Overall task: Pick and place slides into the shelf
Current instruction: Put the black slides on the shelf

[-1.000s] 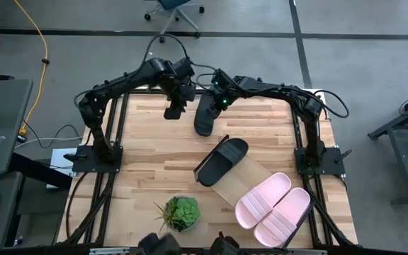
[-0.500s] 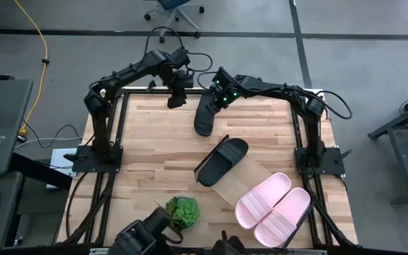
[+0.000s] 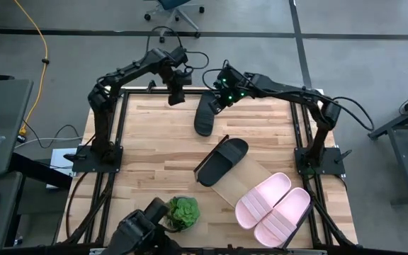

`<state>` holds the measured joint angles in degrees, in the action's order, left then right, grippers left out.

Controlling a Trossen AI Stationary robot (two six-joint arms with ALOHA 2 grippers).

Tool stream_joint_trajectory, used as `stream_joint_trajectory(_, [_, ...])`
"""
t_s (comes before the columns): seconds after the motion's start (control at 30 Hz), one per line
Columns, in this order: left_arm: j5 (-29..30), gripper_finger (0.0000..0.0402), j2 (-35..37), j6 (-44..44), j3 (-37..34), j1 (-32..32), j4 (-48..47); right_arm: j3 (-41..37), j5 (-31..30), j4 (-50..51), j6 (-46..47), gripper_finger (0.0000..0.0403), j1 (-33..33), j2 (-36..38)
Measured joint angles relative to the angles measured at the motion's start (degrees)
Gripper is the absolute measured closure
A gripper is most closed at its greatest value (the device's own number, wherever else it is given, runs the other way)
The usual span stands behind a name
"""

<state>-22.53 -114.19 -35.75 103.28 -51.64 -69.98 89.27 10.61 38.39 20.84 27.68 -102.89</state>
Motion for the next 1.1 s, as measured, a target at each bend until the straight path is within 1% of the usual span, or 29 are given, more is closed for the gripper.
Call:
stream_joint_trajectory(0.07, [0.05, 0.0284, -0.81, 0.06, 0.0, 0.73, 0.49, 0.0, -0.1, 0.03, 0.5, 0.0399, -1.12, 1.62])
stream_joint_trajectory(0.27, [1.11, 0.0284, -2.68, 1.62, -0.02, 2.25, 0.72, 0.0, -1.12, 0.22, 4.22, 0.0395, -4.21, 6.65])
stream_joint_trajectory(0.4, [1.68, 0.0284, -3.19, 1.3, -0.02, 3.38, 0.18, 0.0, -4.17, 0.7, 4.73, 0.0402, -5.9, 9.34])
stream_joint_trajectory(0.5, [4.12, 0.0284, -3.19, -0.2, -0.02, 4.54, -0.05, 0.0, -6.75, 1.94, 4.87, 0.0401, -6.77, 10.67])
stream_joint_trajectory(0.67, [5.78, 0.0284, -3.19, -3.69, -0.02, 6.07, -5.72, 0.0, -8.16, 4.62, 5.97, 0.0402, -7.58, 11.19])
stream_joint_trajectory(0.77, [10.99, 0.0284, -3.19, -4.76, -0.02, 6.53, -7.01, 0.0, -8.52, 5.37, 6.14, 0.0402, -8.24, 11.12])
stream_joint_trajectory(0.83, [12.75, 0.0284, -3.19, -4.51, -0.02, 6.66, -5.53, 0.0, -9.09, 5.35, 6.12, 0.0402, -8.74, 11.03])
stream_joint_trajectory(0.97, [12.58, 0.0284, -3.18, -2.88, -0.1, 6.6, -4.33, 0.0, -9.54, 5.21, 6.16, 0.0403, -9.49, 11.01])
stream_joint_trajectory(1.1, [12.94, 0.0284, -3.12, -1.1, -3.39, 6.71, -3.49, 0.0, -9.86, 5.27, 6.17, 0.0403, -9.88, 11.01])
